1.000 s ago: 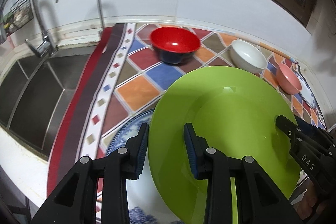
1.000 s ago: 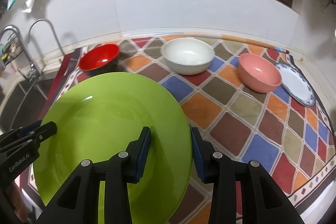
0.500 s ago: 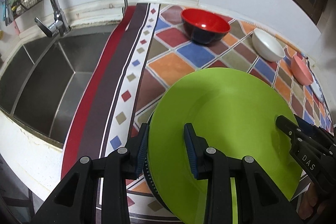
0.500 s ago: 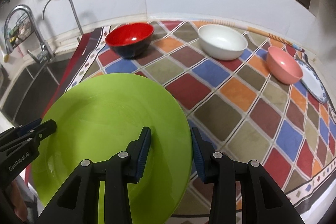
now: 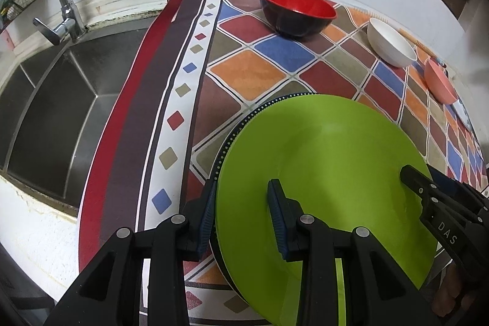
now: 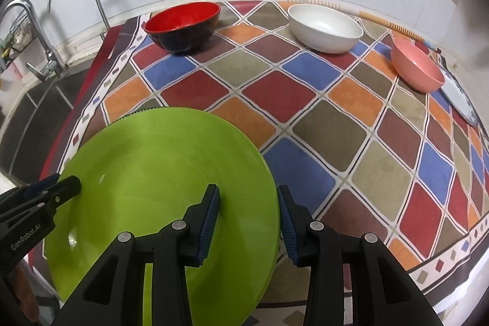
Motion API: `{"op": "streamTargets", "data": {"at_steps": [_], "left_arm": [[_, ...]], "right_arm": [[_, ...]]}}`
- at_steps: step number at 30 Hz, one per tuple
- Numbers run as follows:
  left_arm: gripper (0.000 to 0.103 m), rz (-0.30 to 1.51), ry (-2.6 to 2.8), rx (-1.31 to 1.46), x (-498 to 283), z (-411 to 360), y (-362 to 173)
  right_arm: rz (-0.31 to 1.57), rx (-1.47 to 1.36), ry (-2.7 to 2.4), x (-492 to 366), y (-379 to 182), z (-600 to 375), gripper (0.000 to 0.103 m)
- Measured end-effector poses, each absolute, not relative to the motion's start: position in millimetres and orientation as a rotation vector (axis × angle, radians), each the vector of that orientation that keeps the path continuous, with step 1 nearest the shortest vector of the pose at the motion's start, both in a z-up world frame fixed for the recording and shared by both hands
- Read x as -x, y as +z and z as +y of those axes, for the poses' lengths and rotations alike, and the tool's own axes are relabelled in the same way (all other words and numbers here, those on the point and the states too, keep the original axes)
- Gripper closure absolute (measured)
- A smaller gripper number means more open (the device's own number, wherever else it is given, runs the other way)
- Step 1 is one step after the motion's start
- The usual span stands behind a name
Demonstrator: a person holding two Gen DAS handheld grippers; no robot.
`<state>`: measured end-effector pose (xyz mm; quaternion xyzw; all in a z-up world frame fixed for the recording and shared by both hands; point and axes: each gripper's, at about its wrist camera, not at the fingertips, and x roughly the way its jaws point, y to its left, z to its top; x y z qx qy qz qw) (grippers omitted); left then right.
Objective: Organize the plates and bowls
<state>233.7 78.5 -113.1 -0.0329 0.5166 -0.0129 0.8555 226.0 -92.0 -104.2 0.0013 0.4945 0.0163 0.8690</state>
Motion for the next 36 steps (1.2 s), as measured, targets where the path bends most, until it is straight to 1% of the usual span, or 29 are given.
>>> {"op": "streamTargets", "data": {"at_steps": [18,21,23,25,28,31,36], "left_arm": [[0.068,1.079,-0.027,0.068,-235.7,86.1,-115.0],[0.063,1.074,-0.031,0.061,-234.9,84.5,-113.9],[0.057,1.063,-0.032,0.05,-233.8,82.9,-111.0],[0.055,1.038,-0.032,0.031,-232.4,80.2,-105.0],[0.05,0.997,-0.046,0.011,-230.2,76.2,-93.2],[0.048,0.954,-0.081,-0.003,-230.0,68.0,-79.1],[0.042,0.885,-0.167,-0.029,-232.1,46.9,-55.5]], "right_arm": [[1.069,-0.008,0.038,-227.2,-116.4,-84.6,0.061],[1.066,0.003,0.033,-226.4,-116.6,-83.2,0.061],[1.065,-0.006,0.031,-225.9,-116.5,-83.6,0.061],[1.069,-0.022,0.031,-225.8,-116.2,-85.3,0.061],[1.063,-0.041,0.025,-223.7,-113.2,-88.2,0.061],[1.044,-0.042,0.005,-219.4,-105.5,-92.0,0.061],[0.973,-0.058,-0.037,-207.7,-82.4,-103.7,0.061]]}}
